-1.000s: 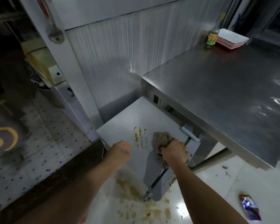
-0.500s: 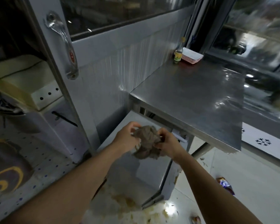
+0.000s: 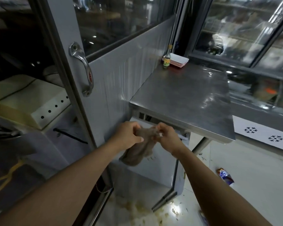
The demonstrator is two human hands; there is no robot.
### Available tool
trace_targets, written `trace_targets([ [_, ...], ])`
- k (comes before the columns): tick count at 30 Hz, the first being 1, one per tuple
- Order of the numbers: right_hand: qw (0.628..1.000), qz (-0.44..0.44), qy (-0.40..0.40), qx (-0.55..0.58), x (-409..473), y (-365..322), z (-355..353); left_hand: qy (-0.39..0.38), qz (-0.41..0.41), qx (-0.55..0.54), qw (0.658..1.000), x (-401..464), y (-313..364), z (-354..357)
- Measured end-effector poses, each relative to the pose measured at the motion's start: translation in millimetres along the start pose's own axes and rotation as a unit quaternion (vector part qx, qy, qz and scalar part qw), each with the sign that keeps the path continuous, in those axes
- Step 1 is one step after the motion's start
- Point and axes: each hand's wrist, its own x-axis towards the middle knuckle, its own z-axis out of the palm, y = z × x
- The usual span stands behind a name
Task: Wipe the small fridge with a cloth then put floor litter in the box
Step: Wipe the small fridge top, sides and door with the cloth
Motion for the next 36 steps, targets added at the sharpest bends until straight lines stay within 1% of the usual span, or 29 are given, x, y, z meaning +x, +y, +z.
trace_targets([
  [2,0.999,0.013,0.021,0.036,6,2,-8,-0.014,0.009,0.095,0.995,5,-7,-4],
  [4,0.997,0.030,0.029,0.060,13,5,-17,0.002,0.009,0.142,0.990,13,-12,-5],
  [5,0.997,0.031,0.034,0.061,18,8,-22,-0.002,0.003,0.131,0.991,19,-15,-4],
  [7,0.997,0.033,0.047,0.047,28,16,-29,-0.025,-0.038,0.021,0.999,33,-15,-2],
  [9,0.998,0.039,0.055,0.013,37,28,-34,-0.026,-0.095,-0.079,0.992,47,-16,3],
  [11,0.996,0.049,0.066,-0.028,46,41,-34,0.006,-0.141,-0.124,0.982,59,-20,13],
  [13,0.994,0.062,0.084,-0.030,56,54,-30,0.055,-0.174,-0.167,0.969,69,-26,26],
  [15,0.993,0.071,0.096,-0.006,67,67,-23,0.084,-0.179,-0.183,0.963,82,-34,40],
  [17,0.990,0.082,0.114,0.018,81,77,-17,0.112,-0.169,-0.161,0.966,96,-41,51],
  [20,0.982,0.082,0.162,0.051,102,91,-12,0.169,-0.146,-0.173,0.959,120,-48,58],
  [22,0.978,0.084,0.181,0.066,111,103,-10,0.180,-0.134,-0.179,0.958,129,-58,62],
  [25,0.979,0.124,0.161,0.033,111,131,2,0.128,-0.138,-0.150,0.971,125,-82,80],
  [29,0.970,0.185,0.143,-0.060,88,169,26,0.056,-0.175,-0.043,0.982,97,-115,112],
  [32,0.962,0.215,0.118,-0.118,72,177,38,0.024,-0.172,0.006,0.985,87,-130,121],
  [33,0.960,0.201,0.122,-0.150,67,175,43,0.015,-0.165,0.018,0.986,86,-134,120],
  [34,0.959,0.162,0.132,-0.193,62,173,50,0.005,-0.154,0.035,0.987,86,-137,119],
  [36,0.950,0.051,0.127,-0.280,55,167,68,-0.013,-0.132,0.075,0.988,85,-143,116],
])
